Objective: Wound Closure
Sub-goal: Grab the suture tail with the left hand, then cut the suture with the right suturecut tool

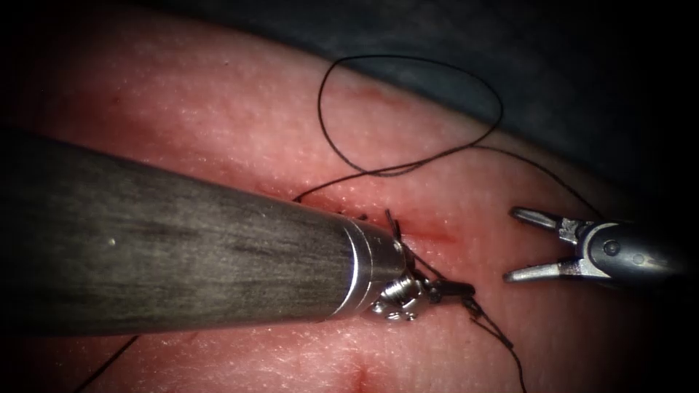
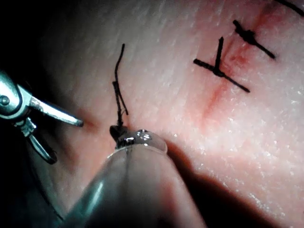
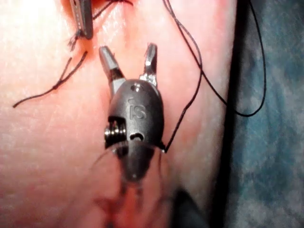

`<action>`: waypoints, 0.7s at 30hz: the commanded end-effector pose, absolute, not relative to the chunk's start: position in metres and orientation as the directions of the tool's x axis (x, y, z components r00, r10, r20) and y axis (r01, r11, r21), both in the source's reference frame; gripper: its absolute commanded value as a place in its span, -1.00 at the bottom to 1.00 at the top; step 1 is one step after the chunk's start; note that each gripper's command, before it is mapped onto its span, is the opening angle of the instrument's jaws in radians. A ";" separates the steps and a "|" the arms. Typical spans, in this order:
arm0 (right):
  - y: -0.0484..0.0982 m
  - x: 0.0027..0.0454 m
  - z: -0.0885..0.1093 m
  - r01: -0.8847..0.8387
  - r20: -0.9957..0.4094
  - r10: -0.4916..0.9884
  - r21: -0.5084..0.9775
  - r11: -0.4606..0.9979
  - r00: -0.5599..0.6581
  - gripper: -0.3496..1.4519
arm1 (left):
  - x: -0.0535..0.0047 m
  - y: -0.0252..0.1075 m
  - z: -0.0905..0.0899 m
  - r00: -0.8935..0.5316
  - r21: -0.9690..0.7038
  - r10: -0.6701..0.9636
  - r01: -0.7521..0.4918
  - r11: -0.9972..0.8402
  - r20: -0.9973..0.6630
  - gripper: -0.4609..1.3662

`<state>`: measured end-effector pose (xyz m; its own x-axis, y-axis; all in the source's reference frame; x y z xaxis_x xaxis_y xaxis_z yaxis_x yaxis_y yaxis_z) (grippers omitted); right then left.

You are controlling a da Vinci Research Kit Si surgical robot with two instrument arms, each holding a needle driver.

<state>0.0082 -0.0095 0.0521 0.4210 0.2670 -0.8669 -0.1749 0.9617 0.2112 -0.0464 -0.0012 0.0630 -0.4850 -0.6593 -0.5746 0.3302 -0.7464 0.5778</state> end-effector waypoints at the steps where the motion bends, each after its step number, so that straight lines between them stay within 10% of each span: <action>1: -0.009 0.0082 0.052 -0.174 -0.867 0.267 0.212 0.962 0.421 0.47 | -0.0463 -0.001 0.063 -0.478 0.572 -0.658 0.336 -0.749 -0.581 -0.88; 21: -0.009 0.0111 0.057 -0.120 -0.969 0.131 0.108 0.987 0.209 0.42 | -0.0433 -0.001 0.061 -0.475 0.556 -0.636 0.316 -0.769 -0.608 -0.88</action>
